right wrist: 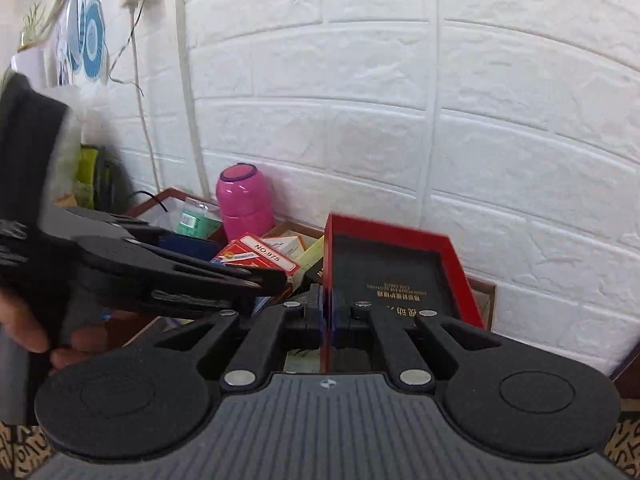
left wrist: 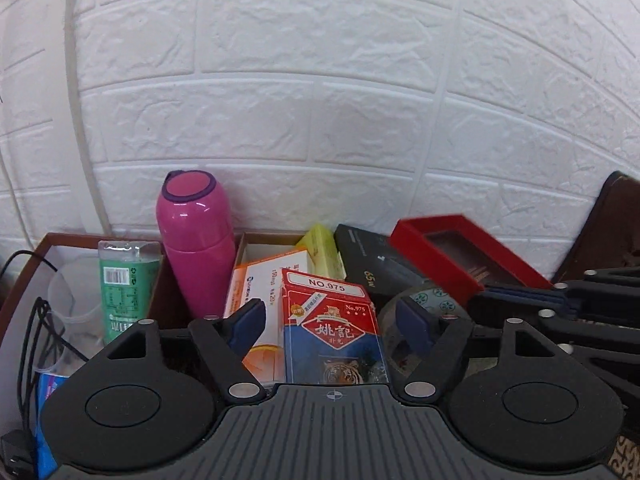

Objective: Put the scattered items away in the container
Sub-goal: 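Lower the card pack and red tray into the box and open both tools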

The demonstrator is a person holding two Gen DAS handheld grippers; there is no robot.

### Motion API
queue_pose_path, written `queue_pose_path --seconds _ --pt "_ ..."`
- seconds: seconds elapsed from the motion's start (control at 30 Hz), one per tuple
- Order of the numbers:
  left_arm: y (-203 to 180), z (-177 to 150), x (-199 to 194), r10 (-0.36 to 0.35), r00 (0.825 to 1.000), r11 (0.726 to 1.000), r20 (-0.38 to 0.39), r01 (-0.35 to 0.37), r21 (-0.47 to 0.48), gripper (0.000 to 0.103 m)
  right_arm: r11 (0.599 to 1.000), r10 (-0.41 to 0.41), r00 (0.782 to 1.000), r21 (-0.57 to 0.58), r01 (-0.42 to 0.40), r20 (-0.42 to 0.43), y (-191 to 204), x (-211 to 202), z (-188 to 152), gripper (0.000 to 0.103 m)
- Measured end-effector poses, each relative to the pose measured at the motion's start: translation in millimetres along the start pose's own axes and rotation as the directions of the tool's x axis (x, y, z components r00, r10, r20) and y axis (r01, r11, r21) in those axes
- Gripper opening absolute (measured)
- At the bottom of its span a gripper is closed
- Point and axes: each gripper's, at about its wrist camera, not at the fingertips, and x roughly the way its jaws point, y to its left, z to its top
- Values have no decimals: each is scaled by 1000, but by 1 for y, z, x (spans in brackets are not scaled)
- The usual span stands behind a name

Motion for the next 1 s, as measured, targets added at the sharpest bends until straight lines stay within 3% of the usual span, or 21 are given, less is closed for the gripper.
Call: queue_pose_path --seconds 0.1,0.2,0.33,0.5,0.67,0.93,1.0 --pt "7 3 -9 22 999 1000 26 -22 -12 83 999 -19 1000 -34 19 -1 8 6 4 6" --pt "18 2 -14 42 999 998 30 -41 -45 83 998 33 999 -49 -32 8 15 1 4 7" --pt "29 -5 -18 58 998 995 23 -56 -81 83 999 -11 998 -49 14 62 9 -19 4 10" --pt "23 -13 -19 63 998 996 3 -62 -64 88 998 -43 998 -38 44 47 0 -26 4 26" --pt "14 -16 -29 80 997 996 22 -80 -30 91 998 -41 998 -41 43 47 0 -28 -1 36" --pt "6 -25 -46 89 996 995 27 -87 -46 100 999 -25 998 -43 28 64 1 -38 -6 64" --pt "0 -33 -55 70 997 995 19 -69 -72 103 999 -11 997 -50 15 82 4 -50 -12 89"
